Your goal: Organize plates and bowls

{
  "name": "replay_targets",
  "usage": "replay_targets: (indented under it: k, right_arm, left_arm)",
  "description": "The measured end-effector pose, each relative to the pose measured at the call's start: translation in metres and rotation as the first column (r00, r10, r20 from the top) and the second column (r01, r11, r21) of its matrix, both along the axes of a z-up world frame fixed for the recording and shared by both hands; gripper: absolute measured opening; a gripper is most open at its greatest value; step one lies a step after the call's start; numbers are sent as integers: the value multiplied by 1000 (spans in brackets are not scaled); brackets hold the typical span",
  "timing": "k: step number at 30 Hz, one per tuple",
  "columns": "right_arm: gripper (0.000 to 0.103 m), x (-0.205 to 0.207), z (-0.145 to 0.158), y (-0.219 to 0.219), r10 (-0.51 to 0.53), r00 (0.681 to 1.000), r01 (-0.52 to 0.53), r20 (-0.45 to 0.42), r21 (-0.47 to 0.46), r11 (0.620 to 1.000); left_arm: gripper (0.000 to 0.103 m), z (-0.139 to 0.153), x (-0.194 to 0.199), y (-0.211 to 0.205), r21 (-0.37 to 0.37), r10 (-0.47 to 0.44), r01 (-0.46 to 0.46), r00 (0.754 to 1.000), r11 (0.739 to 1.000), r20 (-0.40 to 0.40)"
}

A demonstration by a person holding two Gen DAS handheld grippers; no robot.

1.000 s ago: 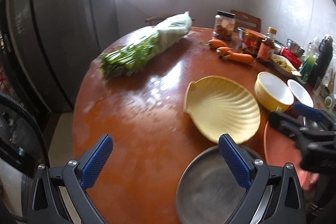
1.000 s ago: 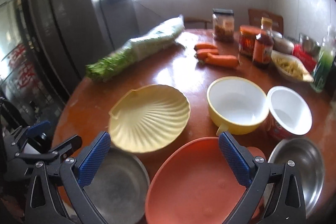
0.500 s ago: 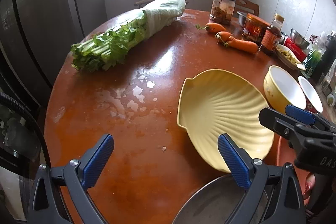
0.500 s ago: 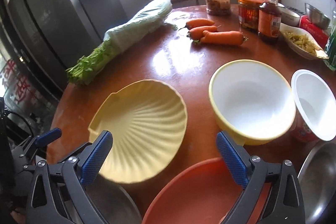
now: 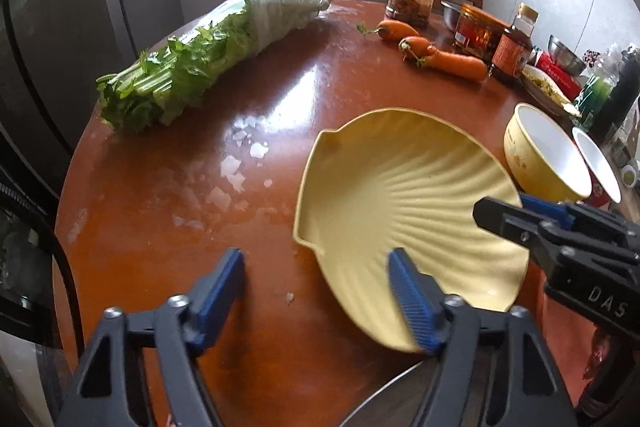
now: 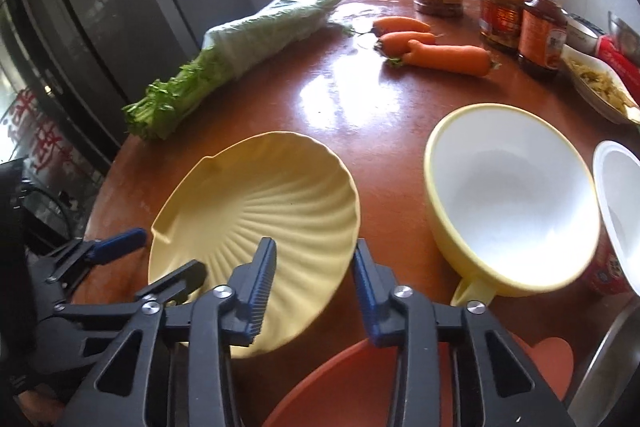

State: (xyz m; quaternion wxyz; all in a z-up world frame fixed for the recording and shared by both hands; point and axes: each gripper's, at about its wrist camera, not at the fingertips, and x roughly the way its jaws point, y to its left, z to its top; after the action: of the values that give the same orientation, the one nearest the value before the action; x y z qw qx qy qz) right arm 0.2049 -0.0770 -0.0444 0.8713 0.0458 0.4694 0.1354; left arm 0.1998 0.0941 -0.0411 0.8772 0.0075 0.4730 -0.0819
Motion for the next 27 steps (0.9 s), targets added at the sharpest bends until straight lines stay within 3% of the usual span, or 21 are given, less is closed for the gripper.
replay_targets:
  k: [4,15,27]
  right_arm:
    - [33,0,2,5,13,1000,-13,18,-7,1000]
    - [31,-6,16,20,37,996,-35,78,-24,999]
    - [31,-35,46,73,143,979,-144,145,-2,990]
  left_arm:
    - [52,2,4,1,-50,-24,24,1000,998,-8]
    - [50,16,2,13,-67,15,-13,999,998,35]
    - [50,48,-36,66,-49,120,-115,987,992,110]
